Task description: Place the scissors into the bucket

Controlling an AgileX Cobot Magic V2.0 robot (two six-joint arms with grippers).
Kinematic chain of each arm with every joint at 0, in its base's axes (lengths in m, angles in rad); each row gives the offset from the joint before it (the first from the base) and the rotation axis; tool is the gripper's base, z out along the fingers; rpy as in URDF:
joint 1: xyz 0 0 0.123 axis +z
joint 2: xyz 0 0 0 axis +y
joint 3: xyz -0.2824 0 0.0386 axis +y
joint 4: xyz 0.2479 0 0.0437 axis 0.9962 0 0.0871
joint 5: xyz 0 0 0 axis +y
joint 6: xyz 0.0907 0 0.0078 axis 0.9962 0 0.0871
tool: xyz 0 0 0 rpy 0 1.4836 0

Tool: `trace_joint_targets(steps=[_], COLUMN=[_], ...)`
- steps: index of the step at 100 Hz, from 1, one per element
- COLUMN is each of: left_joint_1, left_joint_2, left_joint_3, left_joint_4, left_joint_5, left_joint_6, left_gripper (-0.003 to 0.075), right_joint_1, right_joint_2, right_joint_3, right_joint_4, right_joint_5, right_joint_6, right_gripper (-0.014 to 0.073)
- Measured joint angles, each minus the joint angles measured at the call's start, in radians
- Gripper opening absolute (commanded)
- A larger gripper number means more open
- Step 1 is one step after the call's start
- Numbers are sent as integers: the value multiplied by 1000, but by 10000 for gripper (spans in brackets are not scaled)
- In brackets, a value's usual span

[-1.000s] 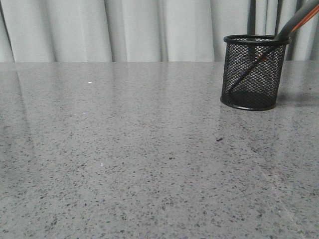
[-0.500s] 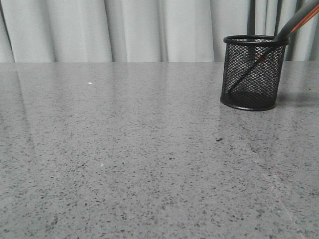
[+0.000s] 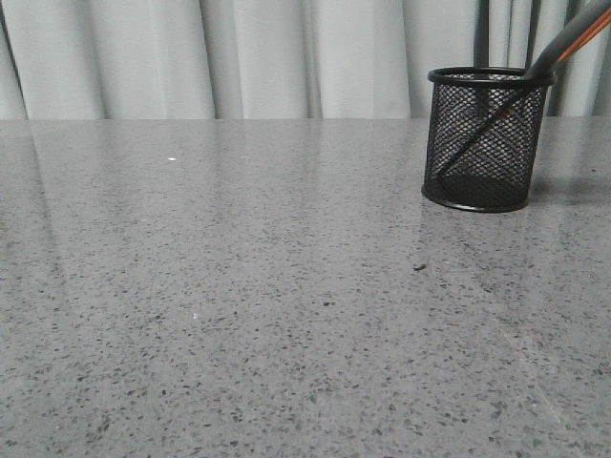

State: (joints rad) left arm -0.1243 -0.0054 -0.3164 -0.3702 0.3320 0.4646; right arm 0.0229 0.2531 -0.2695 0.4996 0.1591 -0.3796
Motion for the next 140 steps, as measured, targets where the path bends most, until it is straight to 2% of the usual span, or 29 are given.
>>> trace_joint_targets(steps=[61,68,79,86,124,140], left_joint_1=[0,2,14,27,108,110], left_joint_2=[0,0,0,0,0,0], left_joint_3=[5,26,79,117,313,315], left_joint_4=[14,73,217,254,303,315], left_joint_5=[-20,-51,-126,-162,-287,-318], left_joint_6=[-2,-48,-208,-253,-337,-345], left_gripper=[-20,-20,-20,-20,-20,-20], right_joint_1=[0,0,0,0,0,0], right_joint_2=[0,0,0,0,0,0], right_joint_3=[0,0,0,0,0,0], right_joint_4=[0,0,0,0,0,0], right_joint_5=[0,0,0,0,0,0], right_joint_6=[-2,-2,-2,-2,-2,-2], right_gripper=[-69,-69,-69,-69,-69,-69])
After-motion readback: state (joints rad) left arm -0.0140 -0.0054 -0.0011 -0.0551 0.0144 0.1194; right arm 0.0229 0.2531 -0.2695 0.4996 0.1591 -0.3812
